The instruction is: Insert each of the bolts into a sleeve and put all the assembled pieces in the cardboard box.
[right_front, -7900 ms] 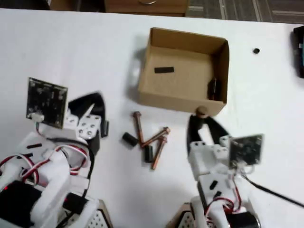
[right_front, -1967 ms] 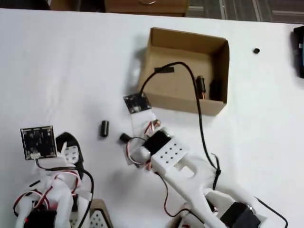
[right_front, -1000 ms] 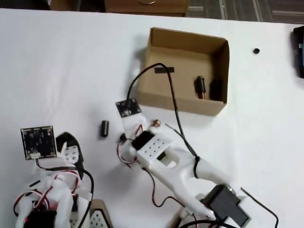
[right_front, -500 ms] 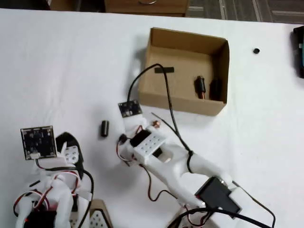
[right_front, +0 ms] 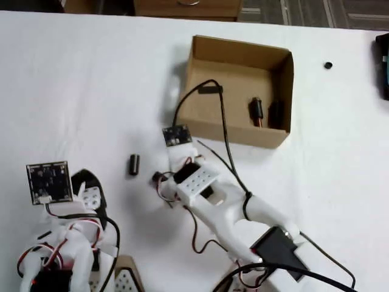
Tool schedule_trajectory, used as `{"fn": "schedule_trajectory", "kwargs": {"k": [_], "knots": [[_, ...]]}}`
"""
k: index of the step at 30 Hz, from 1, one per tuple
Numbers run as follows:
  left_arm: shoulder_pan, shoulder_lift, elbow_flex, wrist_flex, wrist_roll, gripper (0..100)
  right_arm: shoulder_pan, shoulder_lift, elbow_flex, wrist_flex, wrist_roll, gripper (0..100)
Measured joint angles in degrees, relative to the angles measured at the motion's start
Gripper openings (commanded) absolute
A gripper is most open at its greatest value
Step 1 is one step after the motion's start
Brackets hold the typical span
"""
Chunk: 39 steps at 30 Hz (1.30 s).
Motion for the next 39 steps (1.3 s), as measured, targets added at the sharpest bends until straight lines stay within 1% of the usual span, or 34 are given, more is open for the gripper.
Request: {"fn": "schedule_trajectory", "kwargs": {"k": [4,7,11,17,18,24,27,33,36,39], "knots": [[0.00,0.00,0.00,0.00,0.00,2,-0.09,-1.76,0.18,0.18,0.00,1.9],[0.00,0.00,0.00,0.00,0.00,2,-0.62,-6.86,0.18,2.11,0.09,1.9],[0.09,0.00,0.00,0.00,0.00,2,4.84,-17.23,-2.55,6.15,1.05,1.9],[0.18,0.00,-0.70,0.00,0.00,2,13.54,-32.44,-8.09,14.33,8.97,1.9],[1.05,0.00,-1.32,0.00,0.00,2,15.21,-34.81,-9.05,15.91,9.76,1.9],[11.25,0.00,-4.31,0.00,0.00,2,27.16,-46.86,-16.97,27.34,10.99,1.9],[14.24,3.52,-8.18,0.00,0.00,2,32.97,-51.16,-21.27,33.14,12.40,1.9],[20.84,21.27,-21.19,0.97,0.00,2,43.08,-57.49,-30.77,42.73,17.05,1.9],[26.99,31.03,-28.57,3.60,0.00,2,46.51,-60.22,-34.90,45.10,17.32,1.9],[34.37,39.91,-35.34,6.68,0.00,2,47.91,-62.86,-36.92,45.80,17.32,1.9]]}}
